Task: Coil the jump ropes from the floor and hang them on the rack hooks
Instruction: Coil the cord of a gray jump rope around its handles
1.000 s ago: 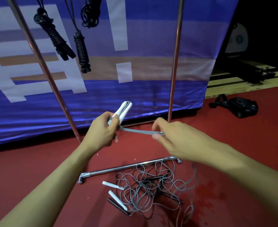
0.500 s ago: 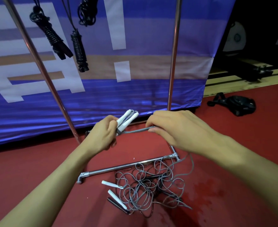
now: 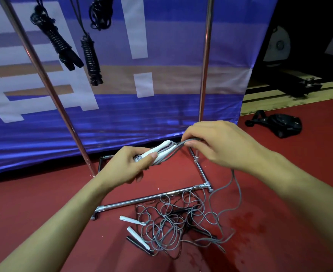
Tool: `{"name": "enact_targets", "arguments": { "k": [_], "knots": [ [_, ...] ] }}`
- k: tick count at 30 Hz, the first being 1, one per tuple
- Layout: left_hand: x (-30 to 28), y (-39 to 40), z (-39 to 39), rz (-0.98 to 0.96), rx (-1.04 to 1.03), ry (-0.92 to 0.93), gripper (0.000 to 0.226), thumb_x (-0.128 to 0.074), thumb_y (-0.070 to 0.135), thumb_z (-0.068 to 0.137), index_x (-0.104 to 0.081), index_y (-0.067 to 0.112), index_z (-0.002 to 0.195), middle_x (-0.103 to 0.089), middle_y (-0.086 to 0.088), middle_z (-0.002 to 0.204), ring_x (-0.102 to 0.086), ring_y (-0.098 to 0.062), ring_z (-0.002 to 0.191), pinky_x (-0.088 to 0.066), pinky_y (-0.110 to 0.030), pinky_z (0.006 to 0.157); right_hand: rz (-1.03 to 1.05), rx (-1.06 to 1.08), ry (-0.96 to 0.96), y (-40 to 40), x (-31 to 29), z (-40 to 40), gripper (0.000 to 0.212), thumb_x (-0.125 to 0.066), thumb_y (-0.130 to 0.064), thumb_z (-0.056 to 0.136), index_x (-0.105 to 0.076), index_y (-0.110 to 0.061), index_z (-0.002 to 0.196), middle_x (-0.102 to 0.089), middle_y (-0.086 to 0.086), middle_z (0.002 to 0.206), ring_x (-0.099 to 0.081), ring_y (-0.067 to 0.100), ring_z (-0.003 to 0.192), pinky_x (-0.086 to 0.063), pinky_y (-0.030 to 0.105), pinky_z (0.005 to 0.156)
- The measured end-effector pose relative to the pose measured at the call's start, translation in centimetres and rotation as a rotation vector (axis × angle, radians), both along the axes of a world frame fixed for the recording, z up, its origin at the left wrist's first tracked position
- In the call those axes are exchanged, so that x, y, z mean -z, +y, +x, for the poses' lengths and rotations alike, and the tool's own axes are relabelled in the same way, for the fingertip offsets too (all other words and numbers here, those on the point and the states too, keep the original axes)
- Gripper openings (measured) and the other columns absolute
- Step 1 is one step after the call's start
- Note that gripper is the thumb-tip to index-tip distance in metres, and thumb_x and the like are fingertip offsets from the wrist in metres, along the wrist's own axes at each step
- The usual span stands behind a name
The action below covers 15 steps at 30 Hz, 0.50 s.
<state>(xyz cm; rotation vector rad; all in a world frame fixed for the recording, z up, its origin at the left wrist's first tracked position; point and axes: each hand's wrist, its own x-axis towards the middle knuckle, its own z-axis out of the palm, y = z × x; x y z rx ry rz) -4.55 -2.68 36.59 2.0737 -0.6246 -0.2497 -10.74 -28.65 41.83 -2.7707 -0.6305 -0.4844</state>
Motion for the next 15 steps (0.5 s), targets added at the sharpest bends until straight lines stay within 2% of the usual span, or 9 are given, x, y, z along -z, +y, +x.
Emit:
{"name": "enact_targets", "arguments": {
  "k": [2,5,8,12,15],
  "knots": [
    [-0.2,0.2,-0.1,-0.034,-0.012,0.034,0.026,-0.063,0.033,0.103,-0.073,0.018,0.085,-0.053,0.007,0.048,-0.044,-0.011,0.041,-0.033,-0.026,0.048,0.018,0.008,0.0,-0.5,0.1,0.3,0.029,-0.039,-0.052,0.099,-0.062,-0.038,0.11,-0.066,-0.02,0.105,-0.064,0.008,0.099,-0.055,0.043,0.077],
    [-0.6,0.1,0.0,-0.073,-0.028,0.065,0.029,-0.068,0.035,0.098,-0.064,0.016,0.077,-0.052,0.006,0.049,-0.041,-0.013,0.043,-0.032,-0.024,0.046,0.031,0.024,0.012,-0.9,0.4,0.6,0.024,-0.045,-0.05,0.099,-0.062,-0.038,0.111,-0.067,-0.019,0.103,-0.064,0.007,0.097,-0.055,0.043,0.078],
    [-0.8,0.0,0.1,-0.008,-0.059,0.096,0.04,-0.077,0.05,0.083,-0.062,0.014,0.076,-0.054,0.002,0.051,-0.043,-0.017,0.046,-0.035,-0.024,0.045,0.048,0.028,0.031,-0.9,0.5,0.6,0.017,-0.052,-0.047,0.1,-0.057,-0.036,0.111,-0.068,-0.017,0.094,-0.063,0.009,0.087,-0.054,0.042,0.076],
    [-0.7,0.2,0.3,0.148,-0.021,0.187,0.062,-0.089,0.056,0.062,-0.064,0.007,0.091,-0.054,-0.001,0.051,-0.04,-0.019,0.048,-0.035,-0.027,0.047,-0.049,-0.052,0.049,-0.2,-0.3,0.0,0.012,-0.051,-0.047,0.101,-0.053,-0.036,0.104,-0.064,-0.016,0.088,-0.061,0.013,0.081,-0.052,0.042,0.073],
    [-0.5,-0.3,0.2,0.239,-0.003,0.138,0.049,-0.09,0.049,0.074,-0.064,0.009,0.087,-0.057,-0.002,0.052,-0.041,-0.018,0.044,-0.035,-0.025,0.043,-0.109,-0.125,-0.037,1.2,-1.2,-0.8,0.016,-0.046,-0.047,0.101,-0.055,-0.034,0.105,-0.062,-0.015,0.09,-0.061,0.012,0.083,-0.051,0.041,0.07]
  ]
}}
